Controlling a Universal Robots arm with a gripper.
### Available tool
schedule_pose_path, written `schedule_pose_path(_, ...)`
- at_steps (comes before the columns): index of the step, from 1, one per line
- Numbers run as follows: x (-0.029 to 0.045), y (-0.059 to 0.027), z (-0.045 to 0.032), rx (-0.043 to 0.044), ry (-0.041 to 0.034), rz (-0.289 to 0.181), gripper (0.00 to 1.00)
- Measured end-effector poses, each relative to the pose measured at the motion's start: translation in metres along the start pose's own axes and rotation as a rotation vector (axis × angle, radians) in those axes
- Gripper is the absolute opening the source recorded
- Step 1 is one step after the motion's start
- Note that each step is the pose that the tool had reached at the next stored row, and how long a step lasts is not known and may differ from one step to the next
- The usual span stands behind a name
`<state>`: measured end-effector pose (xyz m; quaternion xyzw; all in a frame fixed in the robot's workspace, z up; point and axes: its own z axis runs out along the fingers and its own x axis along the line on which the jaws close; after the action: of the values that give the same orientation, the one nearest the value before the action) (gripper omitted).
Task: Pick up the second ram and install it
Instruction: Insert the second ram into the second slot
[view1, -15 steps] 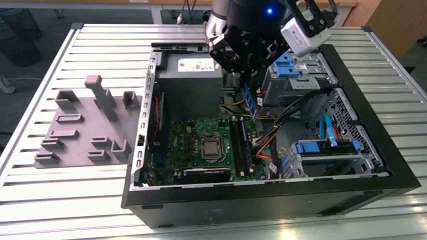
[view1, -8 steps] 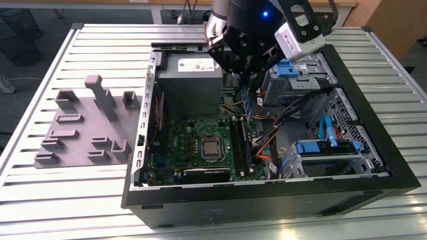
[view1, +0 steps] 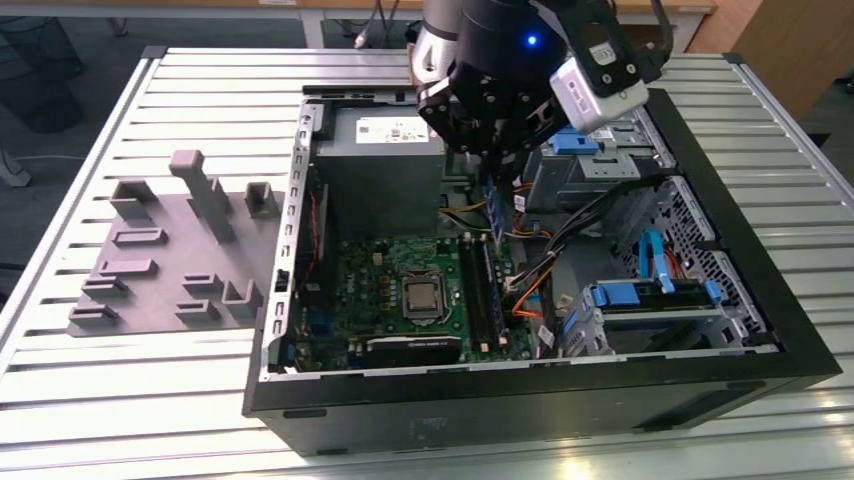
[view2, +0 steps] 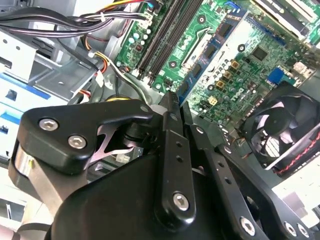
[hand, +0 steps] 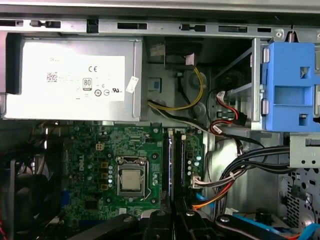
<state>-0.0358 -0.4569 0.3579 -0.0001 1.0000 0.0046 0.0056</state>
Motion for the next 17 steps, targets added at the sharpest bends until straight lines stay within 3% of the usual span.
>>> schedule_pose_path(17, -0.0017, -0.0003, 0.031, -0.0007, 0.0001, 0.0, 0.14)
